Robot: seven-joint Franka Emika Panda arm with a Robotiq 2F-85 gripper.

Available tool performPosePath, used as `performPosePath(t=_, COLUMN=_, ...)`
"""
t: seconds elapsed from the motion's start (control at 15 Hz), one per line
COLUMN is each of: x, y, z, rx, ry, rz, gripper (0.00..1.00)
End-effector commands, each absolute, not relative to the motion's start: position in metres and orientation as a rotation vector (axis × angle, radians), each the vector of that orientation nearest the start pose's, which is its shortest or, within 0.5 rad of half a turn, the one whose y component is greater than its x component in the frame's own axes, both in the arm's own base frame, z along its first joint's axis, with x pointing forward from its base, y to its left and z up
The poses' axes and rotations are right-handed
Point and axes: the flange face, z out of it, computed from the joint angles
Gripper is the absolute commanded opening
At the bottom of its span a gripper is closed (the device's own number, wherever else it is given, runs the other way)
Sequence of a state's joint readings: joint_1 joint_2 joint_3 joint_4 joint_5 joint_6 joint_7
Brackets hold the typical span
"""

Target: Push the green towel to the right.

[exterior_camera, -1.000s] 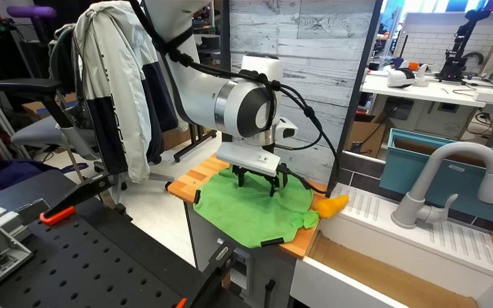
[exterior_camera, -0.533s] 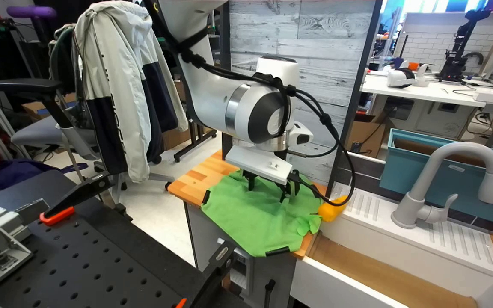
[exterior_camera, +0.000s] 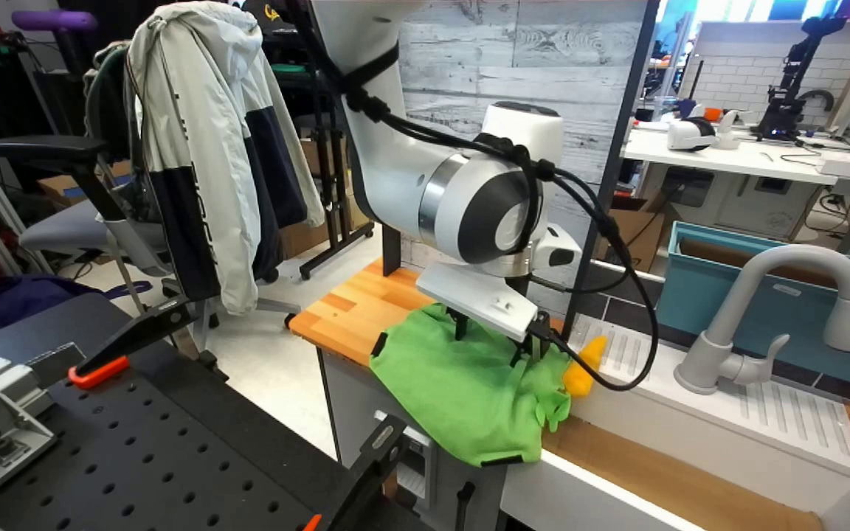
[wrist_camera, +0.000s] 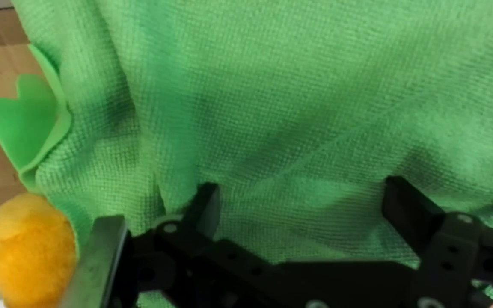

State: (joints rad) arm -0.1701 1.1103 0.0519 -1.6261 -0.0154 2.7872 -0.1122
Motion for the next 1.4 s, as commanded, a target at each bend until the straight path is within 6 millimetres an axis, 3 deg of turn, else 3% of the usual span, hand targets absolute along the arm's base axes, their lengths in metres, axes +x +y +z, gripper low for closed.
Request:
performPosePath(t=0.0, x=0.629, y=-0.097, z=-0.021, rx=-3.073, ry=0.11, rz=-0.119, gripper=1.0)
performPosePath(t=0.8, x=0.628, y=-0.144, z=0.003, rx=-3.05, ry=0.279, rz=-0.234, gripper=1.0)
performPosePath(t=1.07, x=0.628, y=-0.142, z=0.002, rx=-3.056, ry=0.26, rz=-0.248, gripper=1.0)
performPosePath(t=1.33, x=0.625, y=-0.128, z=0.005, rx=-3.053, ry=0.19, rz=-0.219, gripper=1.0)
